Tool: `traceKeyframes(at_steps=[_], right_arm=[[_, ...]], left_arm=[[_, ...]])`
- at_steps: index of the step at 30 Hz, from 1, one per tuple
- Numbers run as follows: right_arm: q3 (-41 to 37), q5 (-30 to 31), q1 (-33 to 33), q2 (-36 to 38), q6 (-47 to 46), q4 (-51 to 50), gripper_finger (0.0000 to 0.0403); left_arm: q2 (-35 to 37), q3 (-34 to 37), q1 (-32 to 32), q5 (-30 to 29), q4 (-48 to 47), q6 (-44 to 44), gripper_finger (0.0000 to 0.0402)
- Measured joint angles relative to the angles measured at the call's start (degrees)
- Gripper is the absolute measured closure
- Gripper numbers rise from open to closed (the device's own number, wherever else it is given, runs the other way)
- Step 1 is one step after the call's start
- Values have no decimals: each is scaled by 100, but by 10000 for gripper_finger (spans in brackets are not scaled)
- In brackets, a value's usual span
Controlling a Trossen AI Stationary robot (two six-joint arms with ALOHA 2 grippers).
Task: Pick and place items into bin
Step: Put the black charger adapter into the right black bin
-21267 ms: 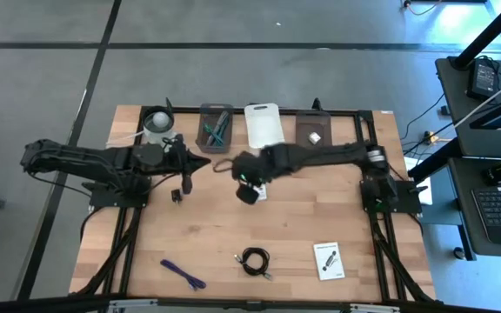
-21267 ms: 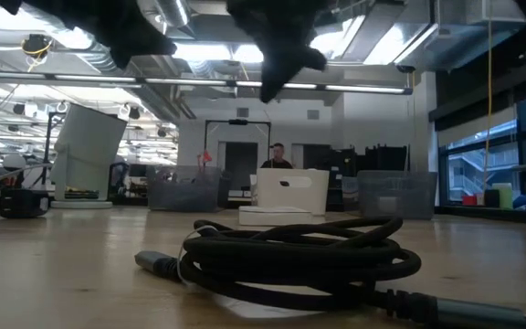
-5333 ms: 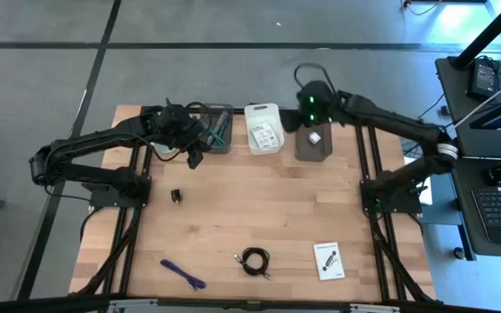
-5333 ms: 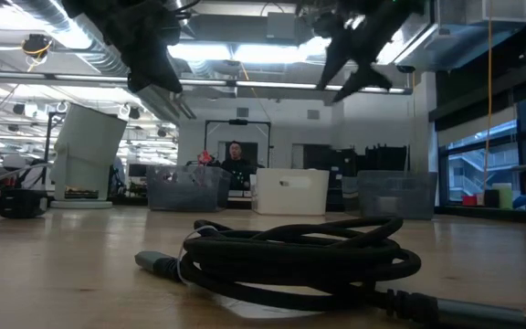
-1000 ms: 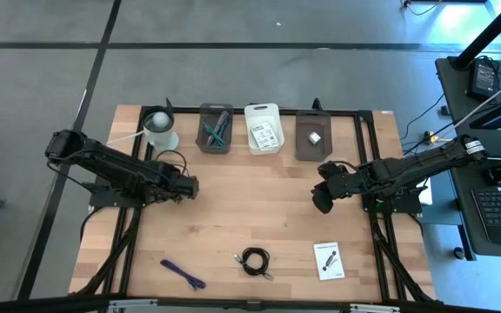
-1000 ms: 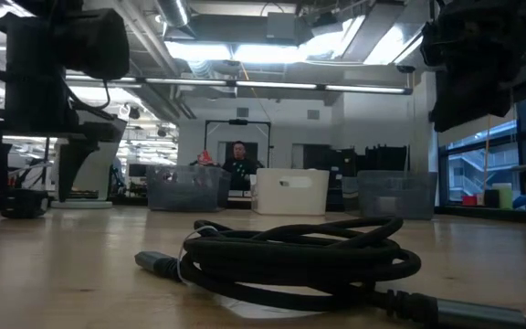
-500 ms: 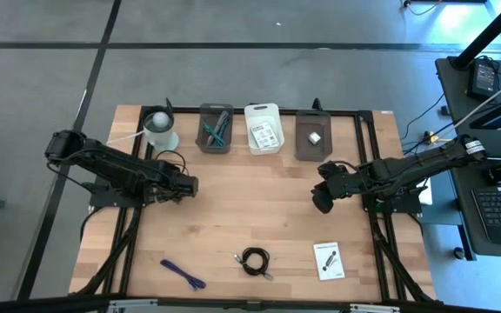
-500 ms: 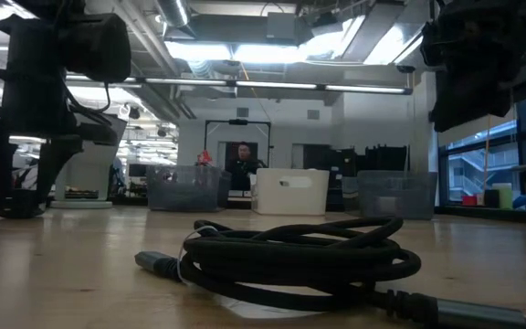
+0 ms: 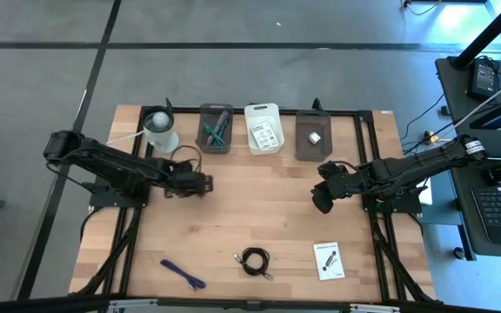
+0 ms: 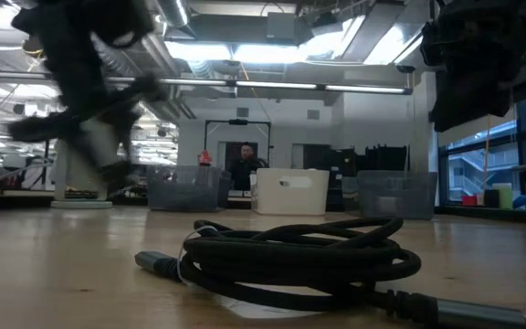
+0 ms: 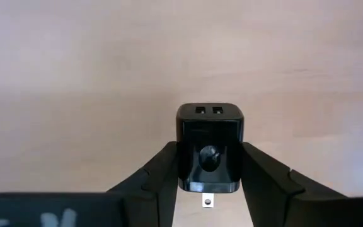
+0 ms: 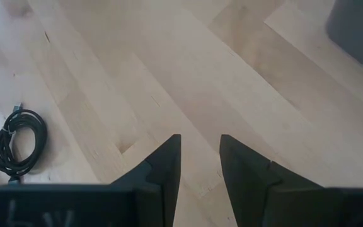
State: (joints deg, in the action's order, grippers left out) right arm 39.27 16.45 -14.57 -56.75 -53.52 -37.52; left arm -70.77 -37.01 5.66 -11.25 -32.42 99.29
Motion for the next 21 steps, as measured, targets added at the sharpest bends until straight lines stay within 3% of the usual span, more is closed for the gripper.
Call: traceKeyframes(at_steps=[4, 7, 12, 17, 21], right_arm=[[0, 73, 0, 0, 4, 1, 289], [0, 205, 2, 0, 4, 49, 289], [0, 693, 2, -2, 516, 695, 289], [0, 1091, 4, -6, 1963, 2043, 284], [2, 1242, 170, -150, 3230, 3351, 257]], left_arm=[[155, -62, -167, -593, 1610, -1032, 266], [215, -66, -420, -584, 2929, -1911, 265], [170, -69, -1071, 329, 4606, -2893, 264], [31, -70, -1709, 1359, 5230, -3008, 264], [-201, -157, -2067, 2185, 5494, -3033, 263]])
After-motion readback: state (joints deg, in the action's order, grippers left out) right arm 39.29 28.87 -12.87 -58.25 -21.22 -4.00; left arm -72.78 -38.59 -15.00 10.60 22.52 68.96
